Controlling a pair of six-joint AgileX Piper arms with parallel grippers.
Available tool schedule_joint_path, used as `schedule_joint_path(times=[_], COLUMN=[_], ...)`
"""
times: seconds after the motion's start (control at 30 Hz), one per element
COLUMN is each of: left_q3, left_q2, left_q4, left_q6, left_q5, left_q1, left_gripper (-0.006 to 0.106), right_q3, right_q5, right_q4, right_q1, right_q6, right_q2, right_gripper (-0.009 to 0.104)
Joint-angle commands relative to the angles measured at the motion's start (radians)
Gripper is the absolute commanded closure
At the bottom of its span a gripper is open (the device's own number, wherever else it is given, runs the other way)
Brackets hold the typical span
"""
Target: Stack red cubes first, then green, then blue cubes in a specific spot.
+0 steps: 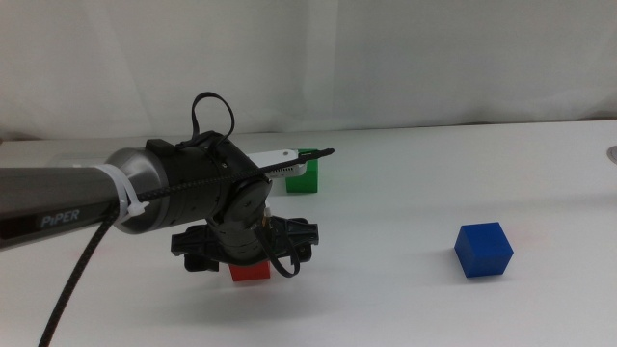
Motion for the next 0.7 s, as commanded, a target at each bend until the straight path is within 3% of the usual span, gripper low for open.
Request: schedule_joint_path(times=[0.0, 0.47, 0.57, 0.67], left_q3=[-0.002, -0.002, -0.002, -0.002], left_q2=[0.005, 0.063, 0.063, 0.063], left_q4=[0.006, 0.052, 0.052, 0.061], left_q6=[0.005, 0.007, 0.009, 0.009], left_q5=[-0.019, -0.028, -0.043, -0.057], left_q1=[0.0, 0.033, 0.049, 0.05], left_gripper=[0.011, 0.011, 0.016, 0.03], right_q3=[0.04, 0.04, 0.04, 0.04], right_q5=[-0.01, -0.012, -0.012, -0.012], right_q4=[-0.002, -0.002, -0.002, -0.002], right_q1=[-0.003, -0.003, -0.003, -0.003], right_q6=[-0.006, -0.006, -0.006, -0.006], right_q2=[-0.033, -0.033, -0.033, -0.033], right_gripper=[-0.008, -0.008, -0.008, -0.008])
